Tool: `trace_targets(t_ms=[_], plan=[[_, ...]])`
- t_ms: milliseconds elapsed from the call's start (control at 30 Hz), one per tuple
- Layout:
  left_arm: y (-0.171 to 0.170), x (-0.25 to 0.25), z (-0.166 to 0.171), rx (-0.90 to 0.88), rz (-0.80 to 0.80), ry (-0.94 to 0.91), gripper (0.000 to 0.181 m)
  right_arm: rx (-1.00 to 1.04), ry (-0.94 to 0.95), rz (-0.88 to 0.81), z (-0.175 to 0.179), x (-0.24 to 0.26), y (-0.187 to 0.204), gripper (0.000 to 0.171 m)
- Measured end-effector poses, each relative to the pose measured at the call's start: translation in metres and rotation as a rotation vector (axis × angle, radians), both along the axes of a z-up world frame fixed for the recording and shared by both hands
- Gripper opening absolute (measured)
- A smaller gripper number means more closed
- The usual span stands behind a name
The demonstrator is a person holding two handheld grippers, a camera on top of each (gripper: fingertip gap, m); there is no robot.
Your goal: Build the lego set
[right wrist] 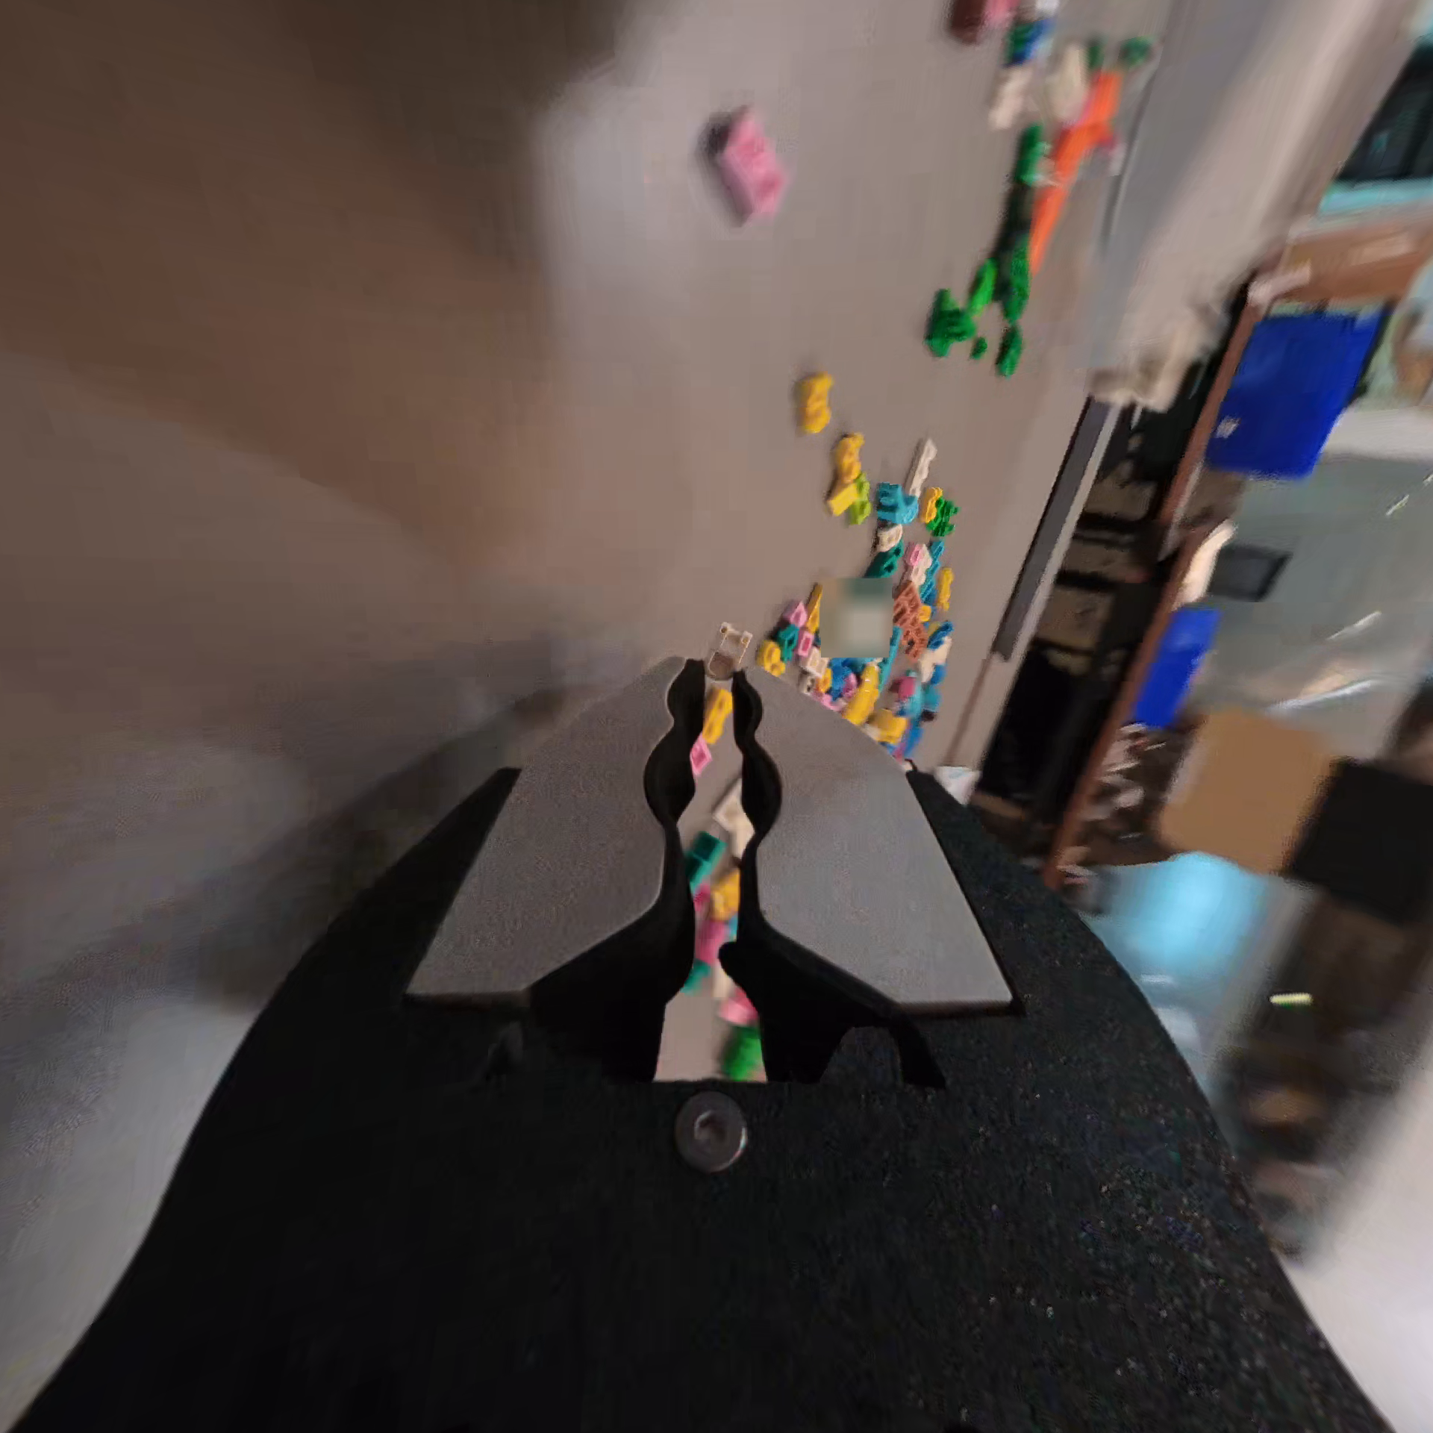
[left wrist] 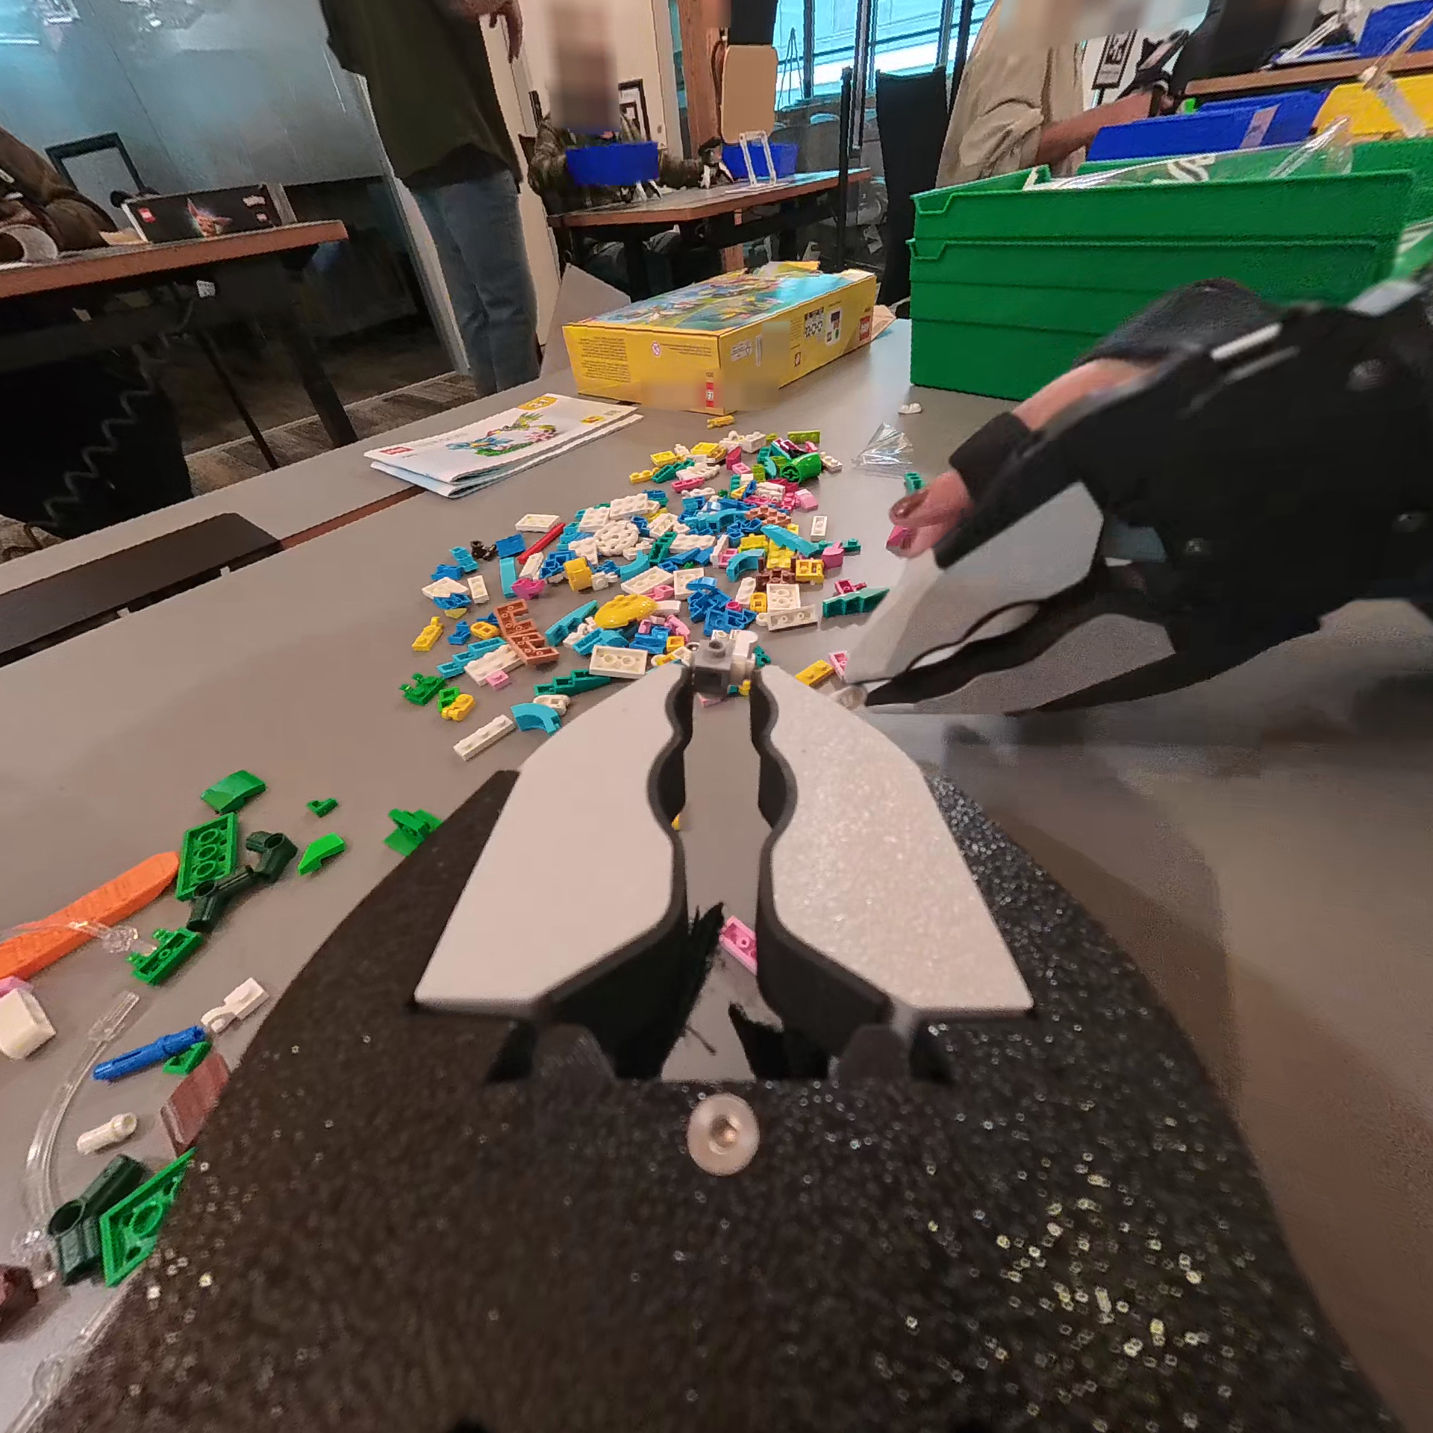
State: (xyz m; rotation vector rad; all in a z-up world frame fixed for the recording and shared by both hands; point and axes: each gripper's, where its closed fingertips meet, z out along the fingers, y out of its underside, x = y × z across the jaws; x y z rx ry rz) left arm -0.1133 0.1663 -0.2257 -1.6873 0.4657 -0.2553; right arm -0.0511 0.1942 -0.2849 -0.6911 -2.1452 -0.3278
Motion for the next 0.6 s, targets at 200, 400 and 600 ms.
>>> trace_targets(t_ms=[200, 400, 600], plan=[[0.000, -0.001, 0.001, 0.000, 0.001, -0.009, 0.014, 0.504, -0.304, 0.290, 0.003, 0.009, 0.003, 0.007], [0.000, -0.001, 0.000, -0.002, 0.002, -0.009, 0.014, 0.630, -0.447, 0.596, -0.006, 0.013, -0.023, 0.006], [0.000, -0.001, 0.000, -0.002, 0.000, -0.009, 0.013, 0.491, -0.436, 0.666, -0.006, 0.015, -0.039, 0.020]])
